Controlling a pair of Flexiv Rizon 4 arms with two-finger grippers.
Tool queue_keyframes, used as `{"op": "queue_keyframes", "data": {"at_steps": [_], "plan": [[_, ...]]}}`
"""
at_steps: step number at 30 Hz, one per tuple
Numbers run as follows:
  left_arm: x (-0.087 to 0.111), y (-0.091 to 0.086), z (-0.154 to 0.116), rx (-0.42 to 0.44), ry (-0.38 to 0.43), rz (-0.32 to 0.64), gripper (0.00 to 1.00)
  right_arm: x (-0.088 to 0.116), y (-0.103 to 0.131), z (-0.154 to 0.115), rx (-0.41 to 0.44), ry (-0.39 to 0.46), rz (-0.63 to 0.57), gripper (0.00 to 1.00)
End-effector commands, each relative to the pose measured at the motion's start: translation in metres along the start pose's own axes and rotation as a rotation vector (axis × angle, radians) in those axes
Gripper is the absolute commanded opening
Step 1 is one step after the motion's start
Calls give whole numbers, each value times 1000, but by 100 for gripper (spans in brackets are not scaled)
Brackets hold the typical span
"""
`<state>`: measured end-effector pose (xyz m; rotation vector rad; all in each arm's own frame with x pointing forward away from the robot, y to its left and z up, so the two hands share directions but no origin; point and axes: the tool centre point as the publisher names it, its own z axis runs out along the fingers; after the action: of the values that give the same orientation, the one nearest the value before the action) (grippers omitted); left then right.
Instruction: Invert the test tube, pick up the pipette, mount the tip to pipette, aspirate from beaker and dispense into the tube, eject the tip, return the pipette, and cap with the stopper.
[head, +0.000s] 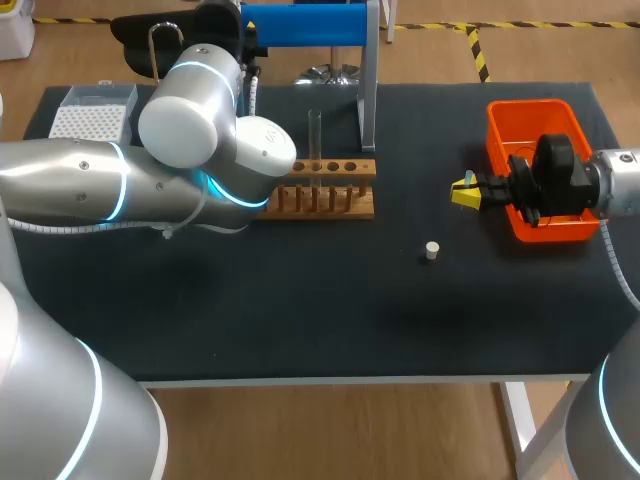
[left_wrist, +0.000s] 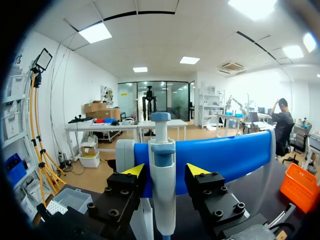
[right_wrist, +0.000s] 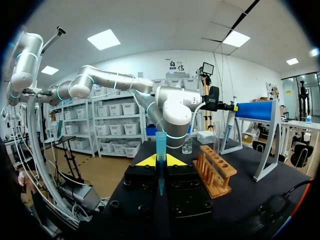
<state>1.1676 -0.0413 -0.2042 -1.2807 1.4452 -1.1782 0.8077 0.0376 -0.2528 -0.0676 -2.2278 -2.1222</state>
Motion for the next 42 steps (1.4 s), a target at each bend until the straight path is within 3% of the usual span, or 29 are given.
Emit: {"op": "queue_keyframes", "data": {"at_steps": [1, 23, 42], "plan": [[0, 2, 5, 10, 3, 0, 47, 1, 0, 0, 1, -1, -1, 0], [1, 2, 9, 24, 11, 2, 52, 1, 0, 0, 1, -1, -1, 0], [-1, 2, 8, 21, -8, -2, 47, 1, 0, 0, 1, -1, -1, 0]]}}
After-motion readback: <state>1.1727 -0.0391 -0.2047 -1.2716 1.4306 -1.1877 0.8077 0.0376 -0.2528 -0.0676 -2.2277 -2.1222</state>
